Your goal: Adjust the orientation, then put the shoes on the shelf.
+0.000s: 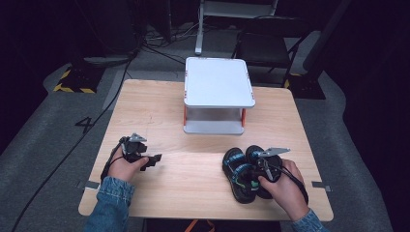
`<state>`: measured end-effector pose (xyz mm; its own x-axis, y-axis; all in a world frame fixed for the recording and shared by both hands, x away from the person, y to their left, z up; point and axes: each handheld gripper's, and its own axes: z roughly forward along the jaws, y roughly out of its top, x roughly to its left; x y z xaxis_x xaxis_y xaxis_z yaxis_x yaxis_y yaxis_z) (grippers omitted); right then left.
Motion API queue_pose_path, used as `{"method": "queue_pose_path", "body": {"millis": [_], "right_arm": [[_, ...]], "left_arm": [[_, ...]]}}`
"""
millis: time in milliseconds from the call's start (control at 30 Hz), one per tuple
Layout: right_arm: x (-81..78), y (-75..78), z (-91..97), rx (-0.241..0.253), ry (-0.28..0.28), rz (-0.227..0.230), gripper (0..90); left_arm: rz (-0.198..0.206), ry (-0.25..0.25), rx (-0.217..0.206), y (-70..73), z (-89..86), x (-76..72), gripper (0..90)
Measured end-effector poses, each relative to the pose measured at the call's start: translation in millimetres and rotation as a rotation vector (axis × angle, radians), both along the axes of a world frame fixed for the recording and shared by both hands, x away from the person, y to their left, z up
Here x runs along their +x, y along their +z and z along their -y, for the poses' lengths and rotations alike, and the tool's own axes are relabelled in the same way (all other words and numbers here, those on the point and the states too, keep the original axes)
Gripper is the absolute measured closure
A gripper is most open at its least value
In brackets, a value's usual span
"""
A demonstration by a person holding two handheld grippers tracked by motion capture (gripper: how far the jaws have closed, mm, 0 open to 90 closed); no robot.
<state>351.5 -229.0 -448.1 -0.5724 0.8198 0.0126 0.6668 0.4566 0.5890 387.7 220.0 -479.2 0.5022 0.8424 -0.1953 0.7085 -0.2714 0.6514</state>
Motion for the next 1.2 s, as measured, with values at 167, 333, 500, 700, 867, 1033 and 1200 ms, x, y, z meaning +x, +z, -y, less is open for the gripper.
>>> {"method": "queue_pose_path", "body": {"millis": [167,333,500,700,867,1033,1200], "right_arm": [[-2.0,-1.9,-1.5,0.002,0.014,0.014,56.2],[-3.9,-0.4,-3.6,0.012,0.005,0.009,61.5],[-4.0,1.3,-3.3,0.034,-0.009,0.005,65.0],[-4.6,9.1,-3.3,0.105,-0.025,0.013,65.9],[2.8,26.4,-12.2,0.134,-0.025,0.069,65.9],[20.0,39.8,-29.3,0.165,-0.029,0.113,65.7],[48.0,45.0,-51.0,0.192,-0.034,0.128,65.6]], "left_arm": [[0.004,0.005,-0.001,1.2,-1.1,-1.0,26.0],[0.007,0.007,-0.001,1.7,-2.5,-0.9,26.0],[0.013,0.022,-0.026,3.3,-4.4,-0.6,26.2],[0.019,0.023,-0.026,4.9,-3.8,1.2,26.2],[0.033,0.037,-0.026,6.3,-8.7,-4.0,26.7],[0.051,0.056,-0.033,11.0,-15.7,-13.2,27.1],[0.055,0.075,-0.035,9.9,-21.6,-19.6,27.4]]}}
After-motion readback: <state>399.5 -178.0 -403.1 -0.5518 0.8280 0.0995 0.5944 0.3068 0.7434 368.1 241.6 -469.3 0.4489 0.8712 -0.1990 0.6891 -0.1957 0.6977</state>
